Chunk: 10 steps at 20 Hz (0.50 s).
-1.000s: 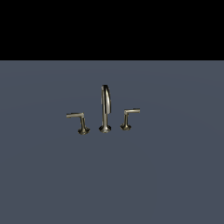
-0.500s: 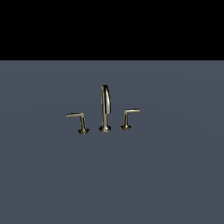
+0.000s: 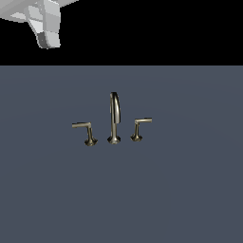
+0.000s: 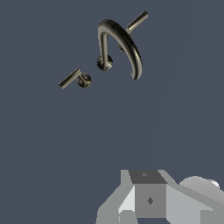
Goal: Turn on the faucet by rotating a designated handle.
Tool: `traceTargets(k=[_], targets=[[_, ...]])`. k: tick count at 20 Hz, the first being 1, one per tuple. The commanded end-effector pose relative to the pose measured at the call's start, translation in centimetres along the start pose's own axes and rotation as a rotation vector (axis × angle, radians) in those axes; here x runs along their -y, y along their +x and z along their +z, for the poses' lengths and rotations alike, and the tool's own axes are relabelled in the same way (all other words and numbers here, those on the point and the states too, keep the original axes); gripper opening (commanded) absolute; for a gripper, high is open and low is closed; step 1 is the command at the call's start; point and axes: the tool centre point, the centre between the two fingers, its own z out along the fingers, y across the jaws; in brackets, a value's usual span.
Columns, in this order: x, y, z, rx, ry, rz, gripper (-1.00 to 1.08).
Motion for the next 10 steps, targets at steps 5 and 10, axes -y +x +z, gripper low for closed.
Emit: traceTargets(k=[5,10], targets=[[3.3,1.2,3.5,0.002,0.009,0.129,-1.0],[5.5,2.3,6.0,0.003,0.015,0.221,-1.0]])
